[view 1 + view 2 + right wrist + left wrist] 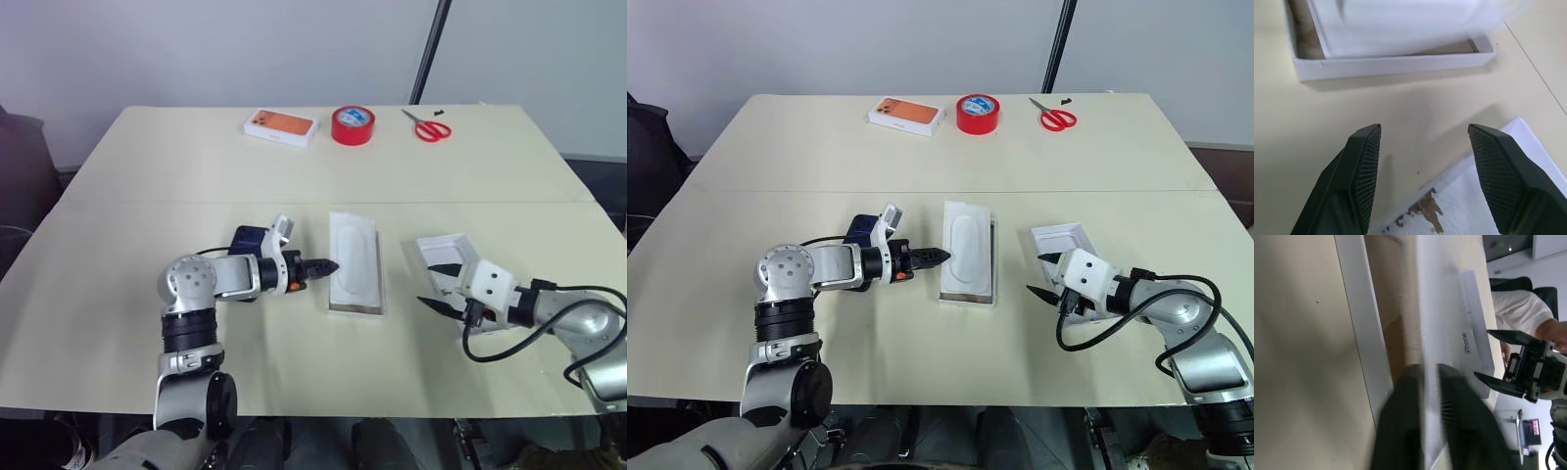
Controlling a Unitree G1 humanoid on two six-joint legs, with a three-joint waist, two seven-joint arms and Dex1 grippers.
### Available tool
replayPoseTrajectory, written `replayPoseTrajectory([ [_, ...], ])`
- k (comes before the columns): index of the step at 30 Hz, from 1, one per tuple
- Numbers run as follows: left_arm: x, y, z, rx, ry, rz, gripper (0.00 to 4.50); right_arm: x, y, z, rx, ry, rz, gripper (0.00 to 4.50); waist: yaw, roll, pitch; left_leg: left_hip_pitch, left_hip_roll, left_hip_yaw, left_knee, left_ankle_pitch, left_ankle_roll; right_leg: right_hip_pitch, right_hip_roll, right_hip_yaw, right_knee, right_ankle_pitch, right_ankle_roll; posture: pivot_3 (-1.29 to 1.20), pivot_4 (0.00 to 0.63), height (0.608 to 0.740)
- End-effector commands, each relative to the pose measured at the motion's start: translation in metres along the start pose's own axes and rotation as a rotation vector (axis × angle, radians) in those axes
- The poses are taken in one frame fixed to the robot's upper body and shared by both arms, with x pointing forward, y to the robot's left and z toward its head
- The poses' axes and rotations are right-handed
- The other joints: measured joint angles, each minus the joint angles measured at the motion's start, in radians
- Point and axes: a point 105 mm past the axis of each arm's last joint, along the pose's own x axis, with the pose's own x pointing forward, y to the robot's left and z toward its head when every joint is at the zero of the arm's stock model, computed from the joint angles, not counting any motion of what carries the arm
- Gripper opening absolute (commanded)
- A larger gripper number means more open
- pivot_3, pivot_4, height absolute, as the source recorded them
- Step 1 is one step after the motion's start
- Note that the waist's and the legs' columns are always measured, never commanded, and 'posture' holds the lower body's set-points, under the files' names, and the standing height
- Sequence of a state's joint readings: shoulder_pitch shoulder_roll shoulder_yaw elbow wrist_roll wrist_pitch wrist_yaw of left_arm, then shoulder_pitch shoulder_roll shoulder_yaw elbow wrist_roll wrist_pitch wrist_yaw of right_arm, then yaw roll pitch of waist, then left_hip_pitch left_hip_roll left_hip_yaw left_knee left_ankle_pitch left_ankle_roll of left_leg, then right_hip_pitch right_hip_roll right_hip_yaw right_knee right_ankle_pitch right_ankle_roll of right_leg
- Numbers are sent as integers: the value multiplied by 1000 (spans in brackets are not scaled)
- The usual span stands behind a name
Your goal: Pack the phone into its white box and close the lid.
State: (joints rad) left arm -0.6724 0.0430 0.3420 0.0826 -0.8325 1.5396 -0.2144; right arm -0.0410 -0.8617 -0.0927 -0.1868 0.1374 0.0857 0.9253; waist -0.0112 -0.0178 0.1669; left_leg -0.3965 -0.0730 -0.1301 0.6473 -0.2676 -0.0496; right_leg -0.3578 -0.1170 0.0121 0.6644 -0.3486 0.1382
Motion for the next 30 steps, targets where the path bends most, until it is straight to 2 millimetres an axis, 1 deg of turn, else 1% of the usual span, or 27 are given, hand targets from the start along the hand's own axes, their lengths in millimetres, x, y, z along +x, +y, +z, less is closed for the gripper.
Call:
replayPoseTrajectory([
  [1,1,-10,4,43,-2,-31,2839,-1,-8,8,-30,-30,-34,2996,0,0,0,0,0,0,0,0,0,0,0,0,0,0,0,0,150,740],
  [3,-1,-11,6,50,-12,-31,3787,2,-14,15,-21,-62,-59,2996,-3,0,0,0,0,0,0,0,0,0,0,0,0,0,0,0,150,740],
  [5,-7,-13,9,73,-22,-39,3787,11,-24,29,4,-126,-101,2996,-7,0,0,0,0,0,0,0,0,0,0,0,0,0,0,0,150,740],
  [7,-14,-15,11,121,-25,-43,3787,20,-30,43,41,-188,-127,2996,-11,0,0,1,0,0,0,0,0,0,1,0,1,0,0,0,150,740],
  [9,-23,-18,19,253,-73,-28,3787,33,-29,59,98,-252,-117,2996,-9,0,0,1,1,0,-1,0,-1,-1,2,0,1,0,0,0,150,740],
  [10,-28,-21,26,355,-129,-32,3813,41,-27,67,135,-286,-105,2736,-8,0,0,1,1,0,-1,1,-1,-1,2,0,1,0,0,0,150,740],
  [11,-34,-23,31,432,-180,-32,3821,49,-23,73,132,-302,-87,2444,-7,0,0,1,2,-1,-2,1,-1,-1,2,0,0,0,0,0,150,740],
  [13,-45,-19,40,528,-264,-24,3821,61,-14,82,102,-311,-68,1699,-2,1,0,1,2,0,-2,1,-2,-1,1,0,0,0,0,0,150,740],
  [14,-51,-16,43,565,-289,-22,3821,68,-13,84,84,-304,-72,1141,-1,1,0,0,1,-1,-2,1,-2,-1,0,0,0,0,0,0,150,740],
  [16,-68,-1,50,667,-325,37,3821,87,-5,83,34,-260,-50,67,-2,1,0,0,1,-1,-2,1,-2,-1,0,0,0,0,0,0,150,740],
  [18,-83,9,55,750,-358,66,3821,103,3,75,-50,-180,-34,24,-3,1,0,0,1,-1,-2,1,-2,-2,0,0,0,0,0,0,150,740],
  [19,-89,17,58,783,-366,108,3821,110,3,72,-71,-149,-47,24,-3,1,0,0,1,-1,-2,1,-2,-2,0,0,0,0,0,0,150,740],
  [22,-101,35,58,849,-360,178,3821,118,5,69,-118,-108,-42,24,-2,1,0,-1,0,-1,-3,1,-2,-3,0,0,0,0,0,0,150,740],
  [25,-108,41,58,874,-370,203,3821,116,8,67,-171,-79,-2,24,-3,1,0,-7,0,-1,-1,1,-2,-9,-1,0,1,0,0,0,150,740],
  [26,-109,41,58,880,-377,204,3821,114,14,63,-205,-58,44,24,-2,1,0,-9,0,-2,0,1,-2,-10,-1,0,1,0,0,0,150,740],
  [27,-109,41,58,884,-387,204,3821,110,25,58,-296,-25,118,24,-2,1,0,-10,0,-2,0,1,-2,-11,-1,-1,1,0,0,0,150,740],
  [28,-109,40,57,879,-389,198,3821,105,33,56,-335,-7,172,24,-1,1,0,-10,0,-3,1,1,-2,-11,-1,-1,2,0,0,0,150,740],
  [30,-108,40,54,882,-388,198,3821,99,49,60,-296,-22,277,24,-3,1,0,-11,0,-3,1,1,-1,-11,-1,-1,2,0,0,0,150,740],
])
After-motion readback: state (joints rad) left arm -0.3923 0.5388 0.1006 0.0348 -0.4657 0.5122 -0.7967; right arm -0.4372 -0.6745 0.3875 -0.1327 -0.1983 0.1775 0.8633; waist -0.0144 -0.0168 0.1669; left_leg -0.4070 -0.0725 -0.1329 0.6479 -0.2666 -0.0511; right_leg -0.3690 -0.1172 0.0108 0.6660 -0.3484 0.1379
